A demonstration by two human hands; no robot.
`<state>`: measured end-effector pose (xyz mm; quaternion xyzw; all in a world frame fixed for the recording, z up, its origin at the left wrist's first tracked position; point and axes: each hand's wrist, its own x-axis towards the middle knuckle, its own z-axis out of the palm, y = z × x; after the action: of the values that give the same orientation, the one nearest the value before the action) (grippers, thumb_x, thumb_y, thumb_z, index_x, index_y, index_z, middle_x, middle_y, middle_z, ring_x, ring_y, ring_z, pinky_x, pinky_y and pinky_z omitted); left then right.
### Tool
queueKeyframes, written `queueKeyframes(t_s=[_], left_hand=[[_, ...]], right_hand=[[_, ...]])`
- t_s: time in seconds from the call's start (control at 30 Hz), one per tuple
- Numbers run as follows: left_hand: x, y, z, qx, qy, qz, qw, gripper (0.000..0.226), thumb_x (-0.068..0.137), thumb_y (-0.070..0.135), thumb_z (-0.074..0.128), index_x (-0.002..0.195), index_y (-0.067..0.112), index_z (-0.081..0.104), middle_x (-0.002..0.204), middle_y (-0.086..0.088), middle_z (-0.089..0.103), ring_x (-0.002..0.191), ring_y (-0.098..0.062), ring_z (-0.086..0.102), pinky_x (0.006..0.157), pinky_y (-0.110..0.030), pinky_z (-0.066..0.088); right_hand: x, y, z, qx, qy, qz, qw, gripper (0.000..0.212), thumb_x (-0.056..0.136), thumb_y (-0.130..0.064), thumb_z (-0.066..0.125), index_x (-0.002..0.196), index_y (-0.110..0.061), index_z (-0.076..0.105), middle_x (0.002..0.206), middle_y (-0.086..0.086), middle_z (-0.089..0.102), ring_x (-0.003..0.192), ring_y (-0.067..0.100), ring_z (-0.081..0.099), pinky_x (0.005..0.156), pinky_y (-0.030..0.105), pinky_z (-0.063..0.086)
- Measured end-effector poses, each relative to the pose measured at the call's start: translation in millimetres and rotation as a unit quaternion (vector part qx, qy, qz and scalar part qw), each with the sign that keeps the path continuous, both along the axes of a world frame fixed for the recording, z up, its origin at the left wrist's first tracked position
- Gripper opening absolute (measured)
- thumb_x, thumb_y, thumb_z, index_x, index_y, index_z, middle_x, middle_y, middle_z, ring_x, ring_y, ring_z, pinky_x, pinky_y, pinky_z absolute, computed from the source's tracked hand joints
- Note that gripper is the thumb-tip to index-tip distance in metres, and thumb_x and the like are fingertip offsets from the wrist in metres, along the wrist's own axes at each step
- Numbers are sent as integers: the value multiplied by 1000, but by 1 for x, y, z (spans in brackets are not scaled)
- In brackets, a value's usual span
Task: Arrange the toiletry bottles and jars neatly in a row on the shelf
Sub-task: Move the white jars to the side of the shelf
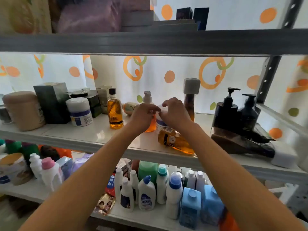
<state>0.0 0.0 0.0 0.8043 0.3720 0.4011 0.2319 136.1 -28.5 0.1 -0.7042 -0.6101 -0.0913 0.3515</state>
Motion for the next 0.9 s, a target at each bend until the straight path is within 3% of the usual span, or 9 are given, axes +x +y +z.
queueKeyframes(t_s=[0.17, 0.33, 0.4, 0.57, 0.7, 0.77, 0.9], left_hand=[[-10, 17, -9, -38, -34, 12, 999, 42, 89, -11, 40, 110, 9, 71, 112, -11, 68, 102, -22, 64, 94, -45, 52], [-23, 22, -14, -54, -9, -14, 998, 38, 95, -4, 41, 108, 14, 71, 114, -8, 67, 103, -17, 63, 91, -38, 55], [-28, 25, -15, -55, -10, -16, 998, 36, 96, -3, 41, 107, 14, 71, 112, -6, 66, 103, -17, 62, 91, -35, 54], [-34, 31, -16, -54, -20, -9, 998, 33, 96, -2, 42, 107, 13, 69, 111, -5, 66, 102, -17, 62, 86, -28, 53], [-36, 29, -21, -30, 12, -10, 999, 32, 98, 2, 42, 110, 13, 70, 121, -5, 63, 103, -10, 55, 82, -17, 47], [-40, 29, -22, -8, 26, -13, 1000, 31, 99, 5, 42, 110, 13, 70, 124, -5, 61, 105, -9, 52, 76, -8, 40], [-49, 31, -22, -17, 20, -5, 1000, 29, 99, 7, 44, 107, 15, 71, 124, -4, 60, 108, -12, 54, 74, -7, 39]], right_hand=[[-3, 23, -3, -88, -69, -24, 993, 55, 87, -40, 62, 133, -12, 51, 138, 7, 50, 130, 25, 46, 106, 38, 43], [1, 39, -11, -177, -80, -43, 980, 67, 91, -44, 52, 146, -10, 35, 158, 13, 27, 150, 30, 12, 120, 45, 14], [-1, 43, -17, -159, -83, -56, 982, 65, 93, -41, 49, 147, -10, 32, 158, 13, 26, 150, 31, 12, 121, 45, 11], [-2, 43, -7, -149, -79, -68, 983, 66, 86, -46, 58, 139, -13, 36, 139, 12, 48, 133, 31, 40, 109, 45, 39], [-2, 47, 9, -219, -51, -56, 973, 80, 81, -53, 63, 142, -15, 28, 133, 13, 51, 126, 34, 47, 102, 49, 45], [-2, 50, 14, -242, -23, -42, 969, 85, 76, -54, 68, 141, -17, 26, 123, 10, 56, 113, 31, 57, 94, 47, 52], [0, 47, 21, -201, -2, -32, 979, 63, 70, -43, 79, 117, -19, 44, 97, 0, 58, 80, 14, 58, 73, 31, 54]])
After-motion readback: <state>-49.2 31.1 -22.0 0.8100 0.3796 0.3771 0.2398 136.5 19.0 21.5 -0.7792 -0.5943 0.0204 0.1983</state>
